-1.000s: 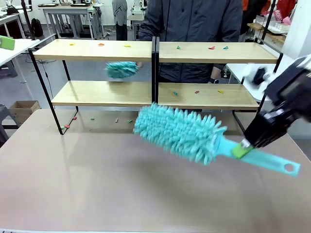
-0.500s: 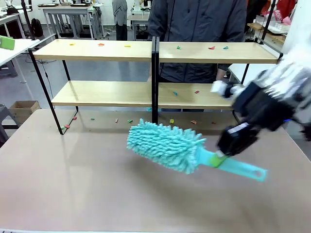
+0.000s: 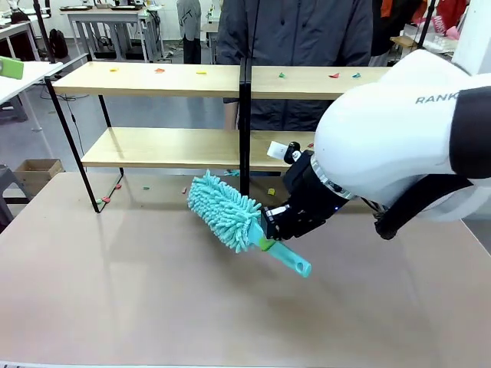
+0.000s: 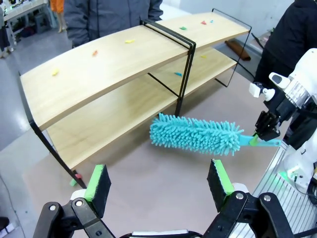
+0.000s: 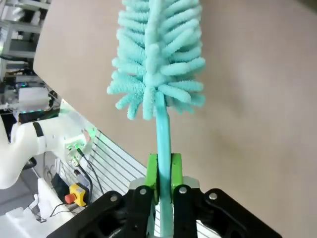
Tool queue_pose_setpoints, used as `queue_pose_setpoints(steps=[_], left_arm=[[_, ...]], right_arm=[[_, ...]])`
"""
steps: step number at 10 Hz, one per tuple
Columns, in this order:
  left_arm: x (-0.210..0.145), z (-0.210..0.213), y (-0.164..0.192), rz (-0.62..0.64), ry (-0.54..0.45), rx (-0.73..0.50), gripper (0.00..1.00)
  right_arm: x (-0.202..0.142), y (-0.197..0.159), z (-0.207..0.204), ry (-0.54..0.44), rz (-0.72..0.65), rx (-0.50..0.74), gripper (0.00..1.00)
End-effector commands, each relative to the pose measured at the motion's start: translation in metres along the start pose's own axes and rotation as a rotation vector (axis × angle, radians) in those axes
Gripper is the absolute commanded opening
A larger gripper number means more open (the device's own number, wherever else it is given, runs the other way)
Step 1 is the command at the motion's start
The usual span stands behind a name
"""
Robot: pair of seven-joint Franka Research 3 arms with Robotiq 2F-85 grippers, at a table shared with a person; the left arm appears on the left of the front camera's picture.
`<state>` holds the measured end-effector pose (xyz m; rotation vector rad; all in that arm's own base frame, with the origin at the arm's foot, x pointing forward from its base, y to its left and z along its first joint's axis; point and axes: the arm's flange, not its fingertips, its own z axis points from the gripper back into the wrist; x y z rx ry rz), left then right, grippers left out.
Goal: Clean the shelves.
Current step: Clean a randomly selected level of the Shelf with the Duster.
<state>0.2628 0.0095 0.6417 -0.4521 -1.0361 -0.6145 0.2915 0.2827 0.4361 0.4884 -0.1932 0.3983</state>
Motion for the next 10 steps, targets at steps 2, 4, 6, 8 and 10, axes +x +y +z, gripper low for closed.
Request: queue_pose_setpoints(steps=[2,4,6,8,10], left_arm=[[0.0,0.0,0.001,-0.008,-0.006,-0.01,1.0],[0.0,0.0,0.001,-0.008,-0.006,-0.01,1.0],[0.0,0.0,0.001,-0.008,-0.006,-0.01,1.0],[0.0,0.0,0.001,-0.008,-0.006,-0.01,1.0],[0.0,0.0,0.001,-0.008,-0.006,-0.01,1.0]], right_arm=[[-0.002,-0.008,0.022,-0.05,-0.077,-0.076,0.12],[0.03,0.005,-0.022,-0.189,-0.133,-0.121,0.12],[0.053,0.016,-0.07,-0.153,-0.136,-0.148,0.12],[0.058,0.016,-0.081,-0.17,-0.148,-0.153,0.12],[0.059,0.021,-0.094,-0.266,-0.154,-0.141,0.12]])
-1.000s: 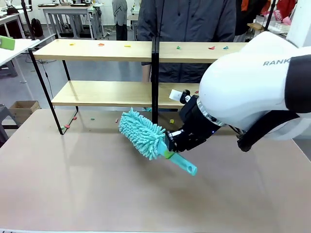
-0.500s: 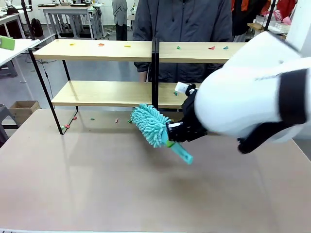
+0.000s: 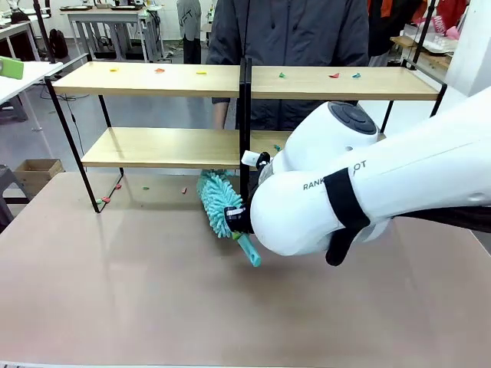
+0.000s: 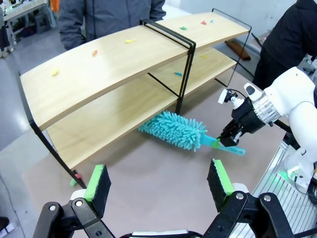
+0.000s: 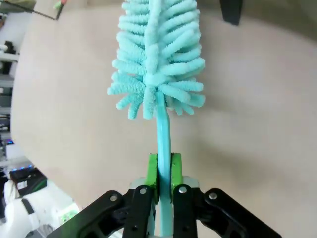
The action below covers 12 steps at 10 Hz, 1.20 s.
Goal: Clean the shelves.
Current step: Clean a randomly selected level of the Shelf with the Duster.
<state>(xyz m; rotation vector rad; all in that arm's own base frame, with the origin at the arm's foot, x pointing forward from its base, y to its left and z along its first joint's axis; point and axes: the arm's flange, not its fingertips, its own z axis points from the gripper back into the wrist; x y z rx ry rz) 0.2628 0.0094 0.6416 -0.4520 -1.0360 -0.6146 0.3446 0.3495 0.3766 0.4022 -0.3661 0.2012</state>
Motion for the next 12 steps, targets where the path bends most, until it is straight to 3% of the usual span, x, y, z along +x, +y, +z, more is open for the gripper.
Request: queue_pose_setpoints(steps=[1,7,10,12], left_arm=[[0.0,0.0,0.001,-0.008,-0.006,-0.01,1.0],[0.0,0.0,0.001,-0.008,-0.006,-0.01,1.0],[0.0,0.0,0.001,-0.008,-0.006,-0.01,1.0],[0.0,0.0,0.001,-0.008,-0.006,-0.01,1.0]], right_arm=[[0.002,0.019,-0.009,-0.106,-0.012,-0.005,0.12],[0.024,0.038,-0.057,-0.075,-0.072,-0.062,0.12],[0.034,0.041,-0.087,-0.062,-0.132,-0.066,0.12],[0.045,0.048,-0.1,-0.056,-0.102,-0.029,0.12]])
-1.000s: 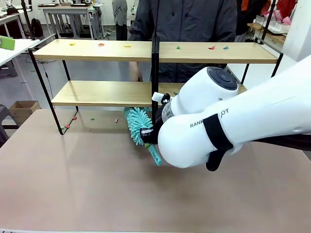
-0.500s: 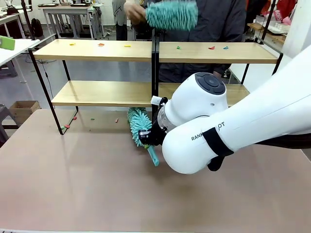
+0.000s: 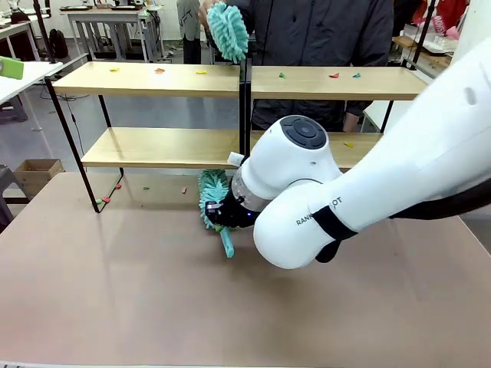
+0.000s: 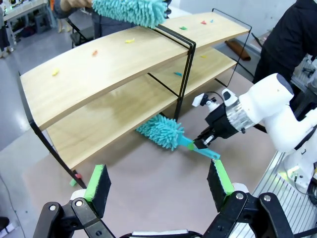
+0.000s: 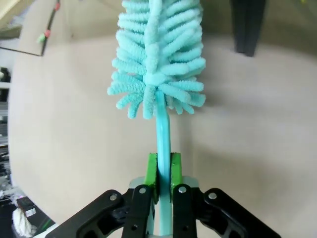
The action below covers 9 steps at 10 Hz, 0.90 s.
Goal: Clean the shelves.
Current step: Clean a randomly selected level of the Shelf with the Duster.
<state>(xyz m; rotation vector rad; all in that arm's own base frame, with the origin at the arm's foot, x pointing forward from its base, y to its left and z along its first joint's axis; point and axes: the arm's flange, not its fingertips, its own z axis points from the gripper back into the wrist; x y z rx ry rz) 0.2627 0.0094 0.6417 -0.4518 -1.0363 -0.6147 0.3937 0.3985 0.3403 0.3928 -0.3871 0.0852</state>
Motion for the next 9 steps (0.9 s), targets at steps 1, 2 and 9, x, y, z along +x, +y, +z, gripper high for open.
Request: queue_pose_setpoints(steps=[1,2,9], left_arm=[[0.0,0.0,0.001,-0.008,-0.006,-0.01,1.0],[0.0,0.0,0.001,-0.008,-0.006,-0.01,1.0],[0.0,0.0,0.001,-0.008,-0.006,-0.01,1.0]], right_arm=[[0.008,0.037,-0.038,-0.003,0.029,0.03,0.12],[0.011,0.044,-0.044,0.019,0.053,0.038,0.12],[0.038,0.102,-0.065,0.127,0.246,0.121,0.12]])
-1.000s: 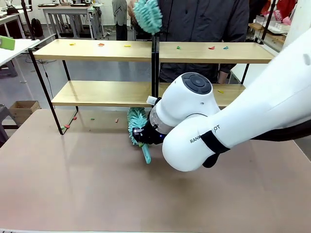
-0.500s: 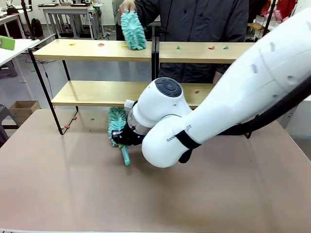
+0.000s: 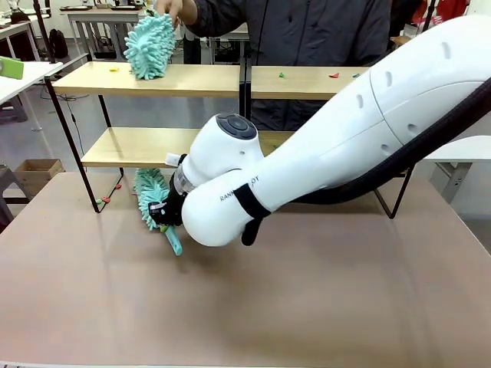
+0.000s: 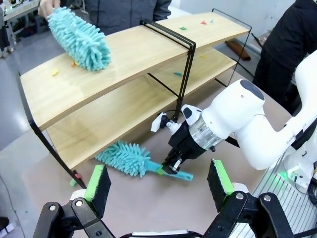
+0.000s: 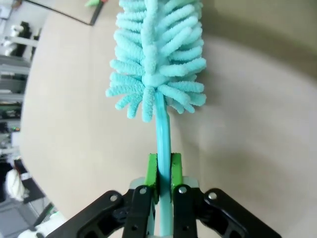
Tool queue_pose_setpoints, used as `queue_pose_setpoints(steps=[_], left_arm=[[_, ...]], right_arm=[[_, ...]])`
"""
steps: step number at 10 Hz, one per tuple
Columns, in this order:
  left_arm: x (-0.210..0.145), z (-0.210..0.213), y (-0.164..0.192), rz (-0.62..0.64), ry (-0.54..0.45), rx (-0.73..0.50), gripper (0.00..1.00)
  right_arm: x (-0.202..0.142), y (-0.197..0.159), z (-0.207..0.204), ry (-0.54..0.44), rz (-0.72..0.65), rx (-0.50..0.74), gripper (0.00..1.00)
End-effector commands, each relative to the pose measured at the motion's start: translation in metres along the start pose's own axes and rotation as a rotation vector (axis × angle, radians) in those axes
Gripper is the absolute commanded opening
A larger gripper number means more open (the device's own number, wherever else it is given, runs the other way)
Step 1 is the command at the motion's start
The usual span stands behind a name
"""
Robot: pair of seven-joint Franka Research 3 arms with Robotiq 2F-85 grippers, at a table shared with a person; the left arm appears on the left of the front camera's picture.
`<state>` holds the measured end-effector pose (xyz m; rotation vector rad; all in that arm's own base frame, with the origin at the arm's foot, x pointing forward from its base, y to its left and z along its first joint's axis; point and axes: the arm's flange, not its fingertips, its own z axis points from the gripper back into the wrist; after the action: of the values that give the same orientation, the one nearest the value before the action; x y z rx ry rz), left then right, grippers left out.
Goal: Clean the shelves.
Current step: Clean a randomly selected level of the Shelf with the Duster.
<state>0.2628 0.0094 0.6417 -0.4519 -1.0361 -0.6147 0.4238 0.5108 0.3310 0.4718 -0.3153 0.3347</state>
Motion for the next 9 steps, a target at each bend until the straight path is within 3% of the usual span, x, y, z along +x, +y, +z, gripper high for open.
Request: queue_pose_setpoints(steps=[1,5,9], left_arm=[[0.0,0.0,0.001,-0.008,-0.006,-0.01,1.0],[0.0,0.0,0.001,-0.008,-0.006,-0.01,1.0],[0.0,0.0,0.001,-0.008,-0.006,-0.01,1.0]], right_arm=[[0.016,0.012,-0.006,0.03,0.05,0.002,0.12],[0.016,0.035,-0.015,0.061,0.098,0.062,0.12],[0.01,0.019,-0.009,0.139,0.182,0.023,0.12]])
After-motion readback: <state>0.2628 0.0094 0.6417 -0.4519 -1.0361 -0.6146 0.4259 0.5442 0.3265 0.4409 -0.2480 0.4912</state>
